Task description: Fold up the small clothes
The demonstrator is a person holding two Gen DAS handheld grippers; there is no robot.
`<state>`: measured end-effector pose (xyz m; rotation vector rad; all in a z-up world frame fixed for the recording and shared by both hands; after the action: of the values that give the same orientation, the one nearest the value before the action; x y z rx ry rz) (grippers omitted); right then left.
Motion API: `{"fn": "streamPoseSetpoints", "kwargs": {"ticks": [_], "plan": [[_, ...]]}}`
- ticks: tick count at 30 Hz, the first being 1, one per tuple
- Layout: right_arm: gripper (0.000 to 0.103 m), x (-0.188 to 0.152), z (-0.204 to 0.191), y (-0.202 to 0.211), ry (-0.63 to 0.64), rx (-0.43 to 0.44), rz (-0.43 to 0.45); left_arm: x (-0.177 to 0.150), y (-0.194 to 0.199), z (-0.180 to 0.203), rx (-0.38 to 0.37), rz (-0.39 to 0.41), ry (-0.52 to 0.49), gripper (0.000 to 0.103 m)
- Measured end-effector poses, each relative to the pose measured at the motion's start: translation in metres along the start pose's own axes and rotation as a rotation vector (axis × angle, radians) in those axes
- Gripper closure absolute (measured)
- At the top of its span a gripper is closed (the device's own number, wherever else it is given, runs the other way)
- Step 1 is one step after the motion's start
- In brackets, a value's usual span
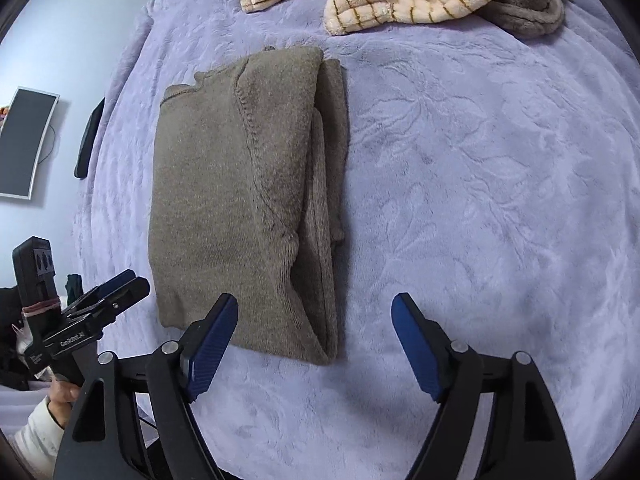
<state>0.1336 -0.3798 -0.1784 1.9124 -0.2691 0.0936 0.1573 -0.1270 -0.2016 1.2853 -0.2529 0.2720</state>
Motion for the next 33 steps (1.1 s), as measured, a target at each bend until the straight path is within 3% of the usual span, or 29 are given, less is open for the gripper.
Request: {"fn": "streamPoseSetpoints", "kwargs": {"ticks": [11,14,19,23,25,26,27,28,30,32,33], "plan": [[0.018,0.058,0.000,-0.036,-0.044,0.161,0.010,0.020,-0.040,0.001,-0.162,-0.086,0.041,0.001],[0.018,0.072,0.001,-0.049,-0.068,0.218,0.003,0.017,-0.051,0.010,-0.247,-0.131,0.064,0.001],[0.018,0.093,-0.007,-0.070,-0.105,0.330,-0.003,0.013,-0.057,0.038,-0.322,-0.153,-0.016,0.001],[0.017,0.108,-0.025,-0.079,-0.140,0.453,-0.015,0.011,-0.066,0.050,-0.296,-0.162,-0.082,0.001],[0.017,0.110,-0.030,-0.087,-0.138,0.445,-0.032,0.010,-0.071,0.050,-0.308,-0.167,-0.054,0.001],[0.021,0.109,-0.029,-0.093,-0.145,0.419,-0.044,0.012,-0.073,0.049,-0.307,-0.163,-0.037,0.001],[0.038,0.108,-0.027,-0.099,-0.158,0.381,-0.054,0.014,-0.073,0.048,-0.301,-0.153,-0.020,0.004],[0.045,0.107,-0.023,-0.102,-0.171,0.341,-0.059,0.016,-0.071,0.045,-0.285,-0.136,-0.009,0.010],[0.060,0.108,-0.022,-0.099,-0.204,0.351,-0.044,0.019,-0.065,0.042,-0.279,-0.108,0.004,0.020],[0.066,0.105,-0.027,-0.089,-0.209,0.380,-0.027,0.019,-0.056,0.041,-0.290,-0.083,0.000,0.036],[0.066,0.104,-0.031,-0.084,-0.208,0.396,-0.024,0.019,-0.051,0.041,-0.299,-0.077,-0.002,0.039]]}}
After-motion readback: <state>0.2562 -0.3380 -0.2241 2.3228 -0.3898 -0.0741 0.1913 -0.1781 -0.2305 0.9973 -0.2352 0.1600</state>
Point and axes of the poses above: each gripper's, at about its wrist camera, not at the fingertips, and y roughly against the way its jaws point, z to its right, x to its top, the point moved 10 cm from there along -y, roughly the way its jaws point, and after that the axes turned 8 degrees about z, right-handed, at the moved point
